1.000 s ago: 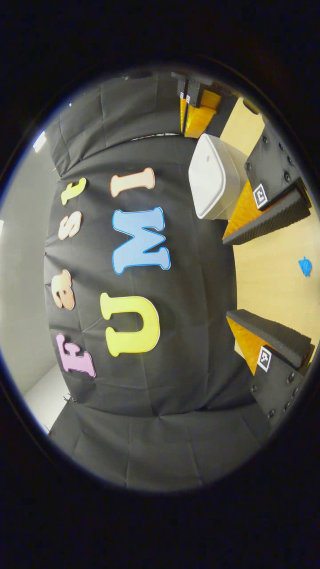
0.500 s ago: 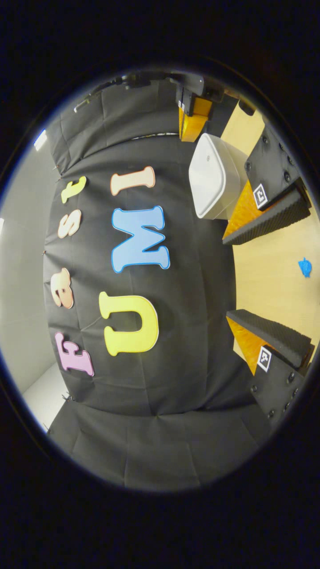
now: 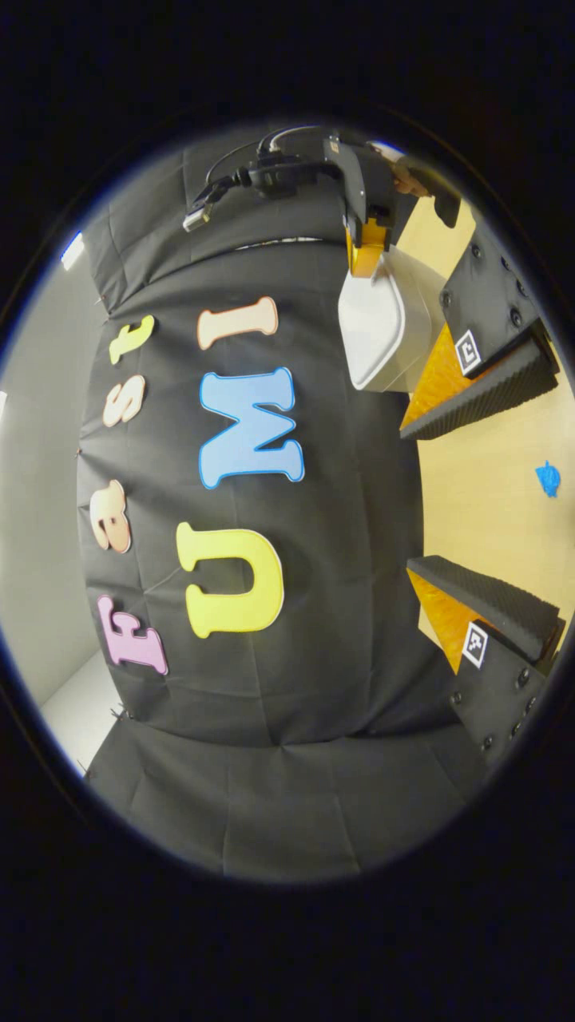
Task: Press the lid of the desktop garbage bin to open it, pick up the crumpled paper on the desktop and throw it into the bin, then pick up the pop can on the desktop and drop it into the bin, and finally close the garbage bin lid.
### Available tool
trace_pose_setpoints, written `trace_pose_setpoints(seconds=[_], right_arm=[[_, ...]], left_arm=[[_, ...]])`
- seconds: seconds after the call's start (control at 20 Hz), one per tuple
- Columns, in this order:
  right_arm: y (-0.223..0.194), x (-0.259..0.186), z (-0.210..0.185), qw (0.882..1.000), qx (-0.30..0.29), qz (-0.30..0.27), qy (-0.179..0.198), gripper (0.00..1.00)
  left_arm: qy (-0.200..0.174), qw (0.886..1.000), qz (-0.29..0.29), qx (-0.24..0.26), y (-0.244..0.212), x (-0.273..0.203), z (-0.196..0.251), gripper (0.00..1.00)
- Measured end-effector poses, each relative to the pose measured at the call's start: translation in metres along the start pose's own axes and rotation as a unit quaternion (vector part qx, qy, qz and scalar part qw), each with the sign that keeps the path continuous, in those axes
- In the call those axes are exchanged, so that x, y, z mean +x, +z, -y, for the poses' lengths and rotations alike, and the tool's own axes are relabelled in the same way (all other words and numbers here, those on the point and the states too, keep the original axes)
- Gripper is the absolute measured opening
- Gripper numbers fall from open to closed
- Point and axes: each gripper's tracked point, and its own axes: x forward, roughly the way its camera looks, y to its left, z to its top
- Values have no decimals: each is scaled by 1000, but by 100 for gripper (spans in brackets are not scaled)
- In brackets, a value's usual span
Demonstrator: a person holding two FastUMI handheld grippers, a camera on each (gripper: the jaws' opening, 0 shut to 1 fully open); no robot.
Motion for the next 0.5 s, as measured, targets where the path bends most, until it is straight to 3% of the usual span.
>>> trace_pose_setpoints(seconds=[0.05, 0.15, 0.2, 0.5], right_arm=[[-3, 1, 0, 1000, -2, -4, 0, 0], [-8, 3, -2, 1000, -4, -6, 1, 0], [-8, 4, -1, 1000, -8, -5, -2, 0], [-14, 8, -1, 1000, -21, -9, -13, 0]], left_arm=[[0, 1000, -1, 0, -1, 0, 0, 96], [0, 1000, -2, 0, -2, 0, 0, 100], [1, 1000, -3, -1, -3, 1, 0, 96], [2, 1000, -14, -15, -9, 2, -1, 97]])
